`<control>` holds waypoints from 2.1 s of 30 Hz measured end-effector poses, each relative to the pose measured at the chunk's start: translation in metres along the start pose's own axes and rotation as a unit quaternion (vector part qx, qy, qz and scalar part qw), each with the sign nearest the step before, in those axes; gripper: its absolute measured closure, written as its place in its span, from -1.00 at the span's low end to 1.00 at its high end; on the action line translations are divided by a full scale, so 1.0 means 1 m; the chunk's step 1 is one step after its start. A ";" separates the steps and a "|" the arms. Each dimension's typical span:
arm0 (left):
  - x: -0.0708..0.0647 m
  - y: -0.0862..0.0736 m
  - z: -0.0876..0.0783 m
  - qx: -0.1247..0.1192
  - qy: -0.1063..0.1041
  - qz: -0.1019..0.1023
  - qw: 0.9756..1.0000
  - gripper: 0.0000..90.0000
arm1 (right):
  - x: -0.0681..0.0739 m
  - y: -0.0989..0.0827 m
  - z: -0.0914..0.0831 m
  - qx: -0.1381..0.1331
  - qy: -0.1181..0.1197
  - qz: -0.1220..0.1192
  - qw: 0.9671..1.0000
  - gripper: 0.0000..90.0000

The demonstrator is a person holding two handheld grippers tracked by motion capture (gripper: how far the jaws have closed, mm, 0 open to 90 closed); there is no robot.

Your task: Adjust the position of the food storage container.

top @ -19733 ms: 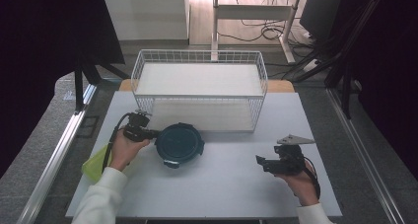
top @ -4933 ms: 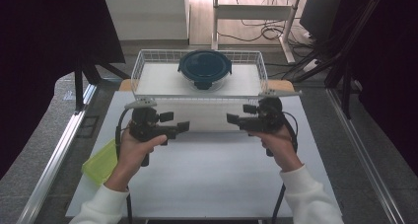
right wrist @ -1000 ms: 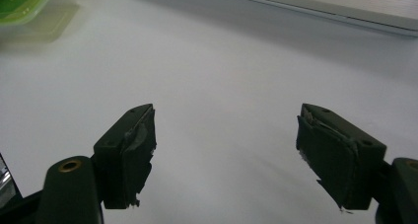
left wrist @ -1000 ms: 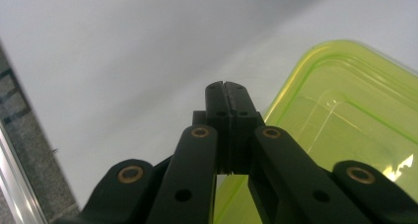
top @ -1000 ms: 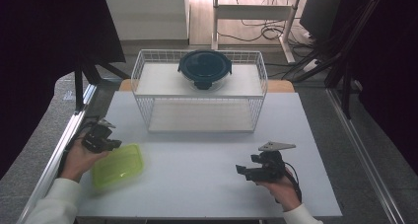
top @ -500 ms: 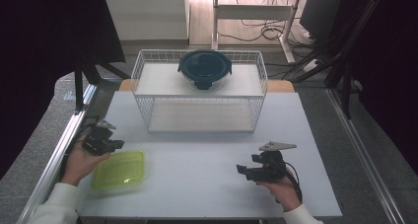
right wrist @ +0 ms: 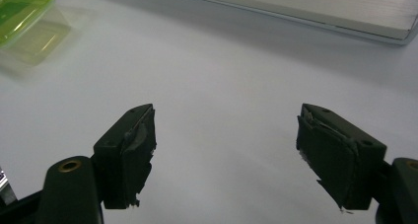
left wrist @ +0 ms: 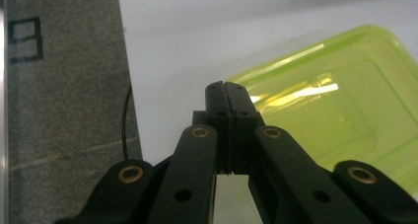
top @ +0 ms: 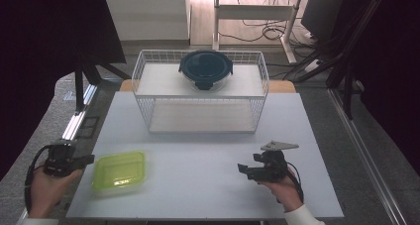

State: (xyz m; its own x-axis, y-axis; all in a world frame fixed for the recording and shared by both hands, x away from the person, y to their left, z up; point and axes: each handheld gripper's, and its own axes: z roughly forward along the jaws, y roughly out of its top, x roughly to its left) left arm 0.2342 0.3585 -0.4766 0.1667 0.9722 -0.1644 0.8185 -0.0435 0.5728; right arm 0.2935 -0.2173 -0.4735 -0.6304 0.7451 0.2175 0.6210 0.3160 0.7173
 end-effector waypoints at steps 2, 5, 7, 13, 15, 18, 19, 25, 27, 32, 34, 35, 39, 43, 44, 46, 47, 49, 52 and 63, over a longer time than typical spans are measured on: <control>0.002 -0.006 -0.002 -0.002 -0.001 -0.010 1.000 1.00 | 0.000 0.000 0.000 0.002 -0.001 -0.001 1.000 -0.49; 0.004 -0.015 -0.002 0.001 0.000 -0.017 1.000 1.00 | 0.000 0.000 0.001 0.002 -0.003 0.001 1.000 -0.49; 0.005 -0.019 0.000 0.006 0.000 -0.019 1.000 1.00 | 0.000 0.000 0.000 0.000 -0.005 0.002 1.000 -0.49; -0.002 -0.029 0.011 0.032 0.014 -0.013 0.999 1.00 | -0.001 0.000 -0.001 -0.002 -0.008 0.003 1.000 -0.49; -0.004 -0.031 0.012 0.036 0.019 -0.009 0.999 1.00 | -0.001 0.000 -0.001 -0.002 -0.009 0.003 1.000 -0.49; -0.003 -0.033 0.013 0.040 0.019 -0.013 0.999 1.00 | -0.002 0.000 -0.001 -0.004 -0.012 0.005 1.000 -0.48; -0.003 -0.033 0.014 0.043 0.021 -0.011 0.999 1.00 | -0.002 0.000 -0.002 -0.006 -0.012 0.006 1.000 -0.48; -0.006 -0.035 0.020 0.048 0.002 -0.016 0.999 1.00 | -0.003 0.000 -0.004 -0.011 -0.016 0.009 1.000 -0.48; -0.008 -0.035 0.022 0.049 -0.004 -0.017 0.999 1.00 | -0.003 0.001 -0.004 -0.011 -0.016 0.010 1.000 -0.48; -0.022 -0.032 0.028 0.050 -0.018 -0.004 0.999 1.00 | -0.004 0.000 -0.004 -0.010 -0.017 0.012 1.000 -0.48; -0.027 -0.029 0.031 0.050 -0.027 -0.001 0.998 1.00 | -0.004 0.000 -0.004 -0.010 -0.017 0.012 1.000 -0.48; -0.028 -0.028 0.032 0.049 -0.028 0.000 0.998 1.00 | -0.004 0.000 -0.004 -0.010 -0.016 0.012 1.000 -0.48; -0.039 -0.020 0.042 0.052 -0.036 0.012 0.998 1.00 | -0.004 0.001 -0.005 -0.011 -0.016 0.011 1.000 -0.48; -0.051 -0.011 0.051 0.048 -0.046 0.020 0.998 1.00 | -0.004 0.001 -0.006 -0.013 -0.016 0.011 1.000 -0.48; -0.053 -0.009 0.052 0.047 -0.047 0.022 0.998 1.00 | -0.005 0.001 -0.006 -0.013 -0.015 0.011 1.000 -0.48; -0.059 -0.005 0.056 0.045 -0.048 0.027 0.997 1.00 | -0.005 0.001 -0.006 -0.013 -0.014 0.014 1.000 -0.48; -0.062 -0.004 0.058 0.046 -0.050 0.030 0.997 1.00 | -0.006 0.001 -0.006 -0.012 -0.014 0.013 1.000 -0.48; -0.068 -0.001 0.063 0.045 -0.057 0.034 0.997 1.00 | -0.007 0.001 -0.006 -0.013 -0.014 0.015 1.000 -0.48; -0.077 0.003 0.067 0.044 -0.067 0.040 0.996 1.00 | -0.007 0.001 -0.006 -0.013 -0.015 0.017 1.000 -0.48; -0.102 0.016 0.077 0.041 -0.087 0.055 0.994 1.00 | -0.007 0.001 -0.009 -0.014 -0.015 0.019 1.000 -0.48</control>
State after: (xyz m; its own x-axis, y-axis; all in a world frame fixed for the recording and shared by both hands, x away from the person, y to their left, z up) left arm 0.2727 0.2406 -0.5124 0.3456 0.9058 -0.2451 0.8306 -0.1738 0.5290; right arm 0.2947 -0.2271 -0.4685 -0.5918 0.7742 0.2246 0.6302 0.2707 0.7277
